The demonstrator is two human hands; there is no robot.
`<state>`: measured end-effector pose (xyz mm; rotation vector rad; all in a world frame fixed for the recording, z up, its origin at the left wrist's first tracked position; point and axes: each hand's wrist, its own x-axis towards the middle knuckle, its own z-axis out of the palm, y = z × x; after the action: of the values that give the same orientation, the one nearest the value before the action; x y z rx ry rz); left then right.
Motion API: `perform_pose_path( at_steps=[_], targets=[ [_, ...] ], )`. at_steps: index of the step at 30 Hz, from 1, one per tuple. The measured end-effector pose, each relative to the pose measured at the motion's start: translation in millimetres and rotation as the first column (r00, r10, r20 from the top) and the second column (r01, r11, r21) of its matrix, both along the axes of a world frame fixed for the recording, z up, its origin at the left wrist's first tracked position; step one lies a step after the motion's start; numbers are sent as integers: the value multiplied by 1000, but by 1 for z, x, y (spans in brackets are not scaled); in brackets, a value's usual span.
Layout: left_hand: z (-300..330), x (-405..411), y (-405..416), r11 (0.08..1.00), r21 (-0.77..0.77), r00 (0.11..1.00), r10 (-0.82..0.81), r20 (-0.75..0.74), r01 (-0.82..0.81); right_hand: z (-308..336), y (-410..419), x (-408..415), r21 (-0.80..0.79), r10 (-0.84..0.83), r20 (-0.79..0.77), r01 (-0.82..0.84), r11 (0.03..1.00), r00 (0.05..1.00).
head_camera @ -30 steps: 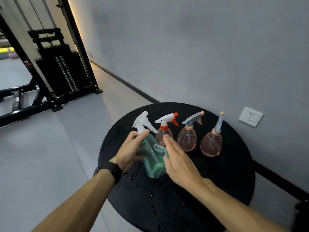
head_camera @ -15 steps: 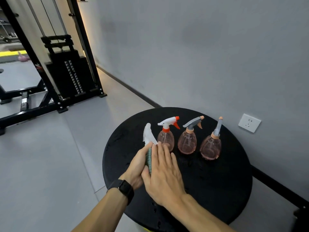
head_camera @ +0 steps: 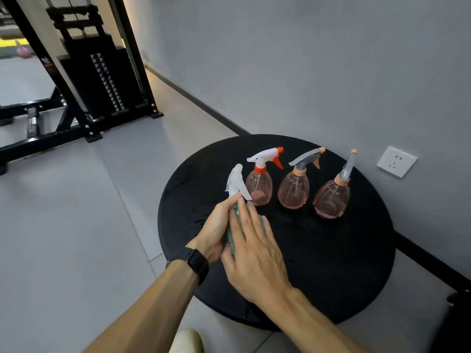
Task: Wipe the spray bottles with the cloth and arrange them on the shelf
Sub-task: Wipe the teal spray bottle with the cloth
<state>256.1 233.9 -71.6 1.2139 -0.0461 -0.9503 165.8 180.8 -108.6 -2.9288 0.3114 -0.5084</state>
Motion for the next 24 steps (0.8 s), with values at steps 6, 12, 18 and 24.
perform_pose_path(
  at_steps=[6,12,18,24],
  targets=[
    [-10,3,-3,1000,21,998,-15,60,14,-2,-9,14,142,1,2,-2,990,1000],
    [-10,3,-9,1000,9,1000,13,-13,-13,-4,-21,15,221,67,6,-67,973,998],
    [-9,10,-9,1000,17,998,-4,-62,5,-4,-24,7,266,100,34,-105,958,994],
    [-14,11,-12,1000,-6,996,-6,-86,6,-3,-21,-3,297,73,36,-81,951,997]
  ],
)
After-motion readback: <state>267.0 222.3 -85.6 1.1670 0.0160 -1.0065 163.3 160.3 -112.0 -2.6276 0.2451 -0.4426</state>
